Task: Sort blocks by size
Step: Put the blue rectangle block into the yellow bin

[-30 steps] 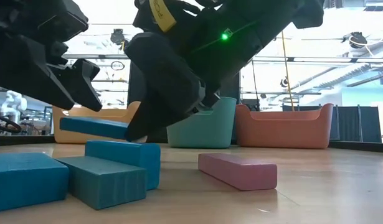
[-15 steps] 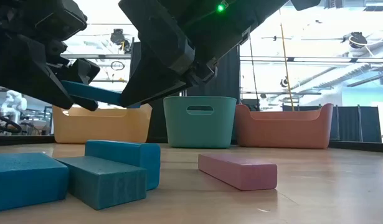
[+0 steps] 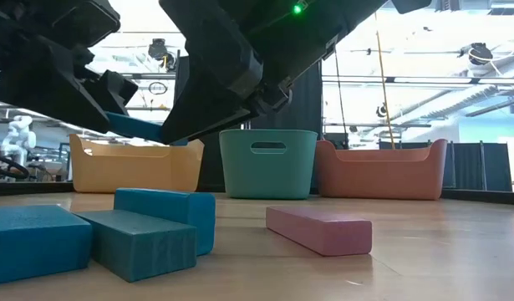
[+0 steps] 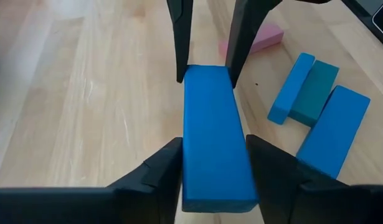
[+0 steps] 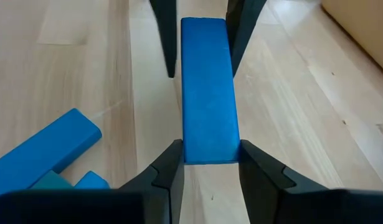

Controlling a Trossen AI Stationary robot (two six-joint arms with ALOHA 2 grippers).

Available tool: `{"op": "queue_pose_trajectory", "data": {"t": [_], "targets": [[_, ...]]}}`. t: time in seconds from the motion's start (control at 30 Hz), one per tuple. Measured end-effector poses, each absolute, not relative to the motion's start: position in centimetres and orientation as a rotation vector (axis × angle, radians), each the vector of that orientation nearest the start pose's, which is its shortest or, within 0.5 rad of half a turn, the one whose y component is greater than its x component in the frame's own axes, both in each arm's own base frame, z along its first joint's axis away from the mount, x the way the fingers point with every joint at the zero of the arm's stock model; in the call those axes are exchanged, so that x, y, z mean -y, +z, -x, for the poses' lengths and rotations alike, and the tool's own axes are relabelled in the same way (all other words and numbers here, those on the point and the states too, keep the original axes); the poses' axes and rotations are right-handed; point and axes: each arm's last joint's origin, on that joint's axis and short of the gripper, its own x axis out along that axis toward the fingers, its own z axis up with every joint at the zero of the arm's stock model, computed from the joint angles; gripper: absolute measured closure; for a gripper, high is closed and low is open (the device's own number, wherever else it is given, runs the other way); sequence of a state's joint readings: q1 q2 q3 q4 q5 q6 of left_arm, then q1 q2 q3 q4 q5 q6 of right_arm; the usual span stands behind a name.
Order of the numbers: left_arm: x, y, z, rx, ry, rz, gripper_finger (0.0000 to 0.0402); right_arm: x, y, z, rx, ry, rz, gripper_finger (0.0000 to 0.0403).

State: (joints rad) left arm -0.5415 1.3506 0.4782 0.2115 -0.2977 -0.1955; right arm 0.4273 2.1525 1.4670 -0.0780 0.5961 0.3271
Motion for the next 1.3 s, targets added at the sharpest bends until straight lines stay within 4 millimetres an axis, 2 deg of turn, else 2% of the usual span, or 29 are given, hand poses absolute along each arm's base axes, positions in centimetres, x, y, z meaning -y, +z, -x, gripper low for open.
{"op": "queue_pose_trajectory", "data": {"t": [0.2, 0.43, 0.6, 0.73, 0.87, 1.1, 1.3], "targets": [[11.6, 15.3, -21.1, -0.626, -0.166, -0.085, 0.0300, -17.5, 15.2, -42.4, -0.630, -0.265, 0.055, 0.0293], [11.2, 15.4, -21.1, -0.618, -0.084, -0.113, 0.0301, -17.3, 15.3, -42.4, -0.628, -0.291, 0.051, 0.0244], [10.2, 16.4, -20.8, -0.609, -0.041, -0.098, 0.0301, -17.4, 16.4, -41.8, -0.626, -0.330, 0.068, 0.0192], [9.0, 17.8, -20.2, -0.570, 0.059, -0.103, 0.0301, -17.2, 17.7, -40.8, -0.595, -0.456, 0.063, 0.0163], [7.5, 19.2, -19.1, -0.555, 0.157, -0.115, 0.0301, -17.1, 18.5, -40.0, -0.579, -0.532, 0.055, 0.0151], [4.4, 21.4, -17.0, -0.490, 0.400, -0.106, 0.0301, -17.9, 18.4, -39.5, -0.586, -0.528, 0.044, 0.0150], [1.8, 22.2, -15.5, -0.489, 0.631, -0.154, 0.0301, -18.2, 18.3, -39.4, -0.611, -0.479, 0.025, 0.0150]]}}
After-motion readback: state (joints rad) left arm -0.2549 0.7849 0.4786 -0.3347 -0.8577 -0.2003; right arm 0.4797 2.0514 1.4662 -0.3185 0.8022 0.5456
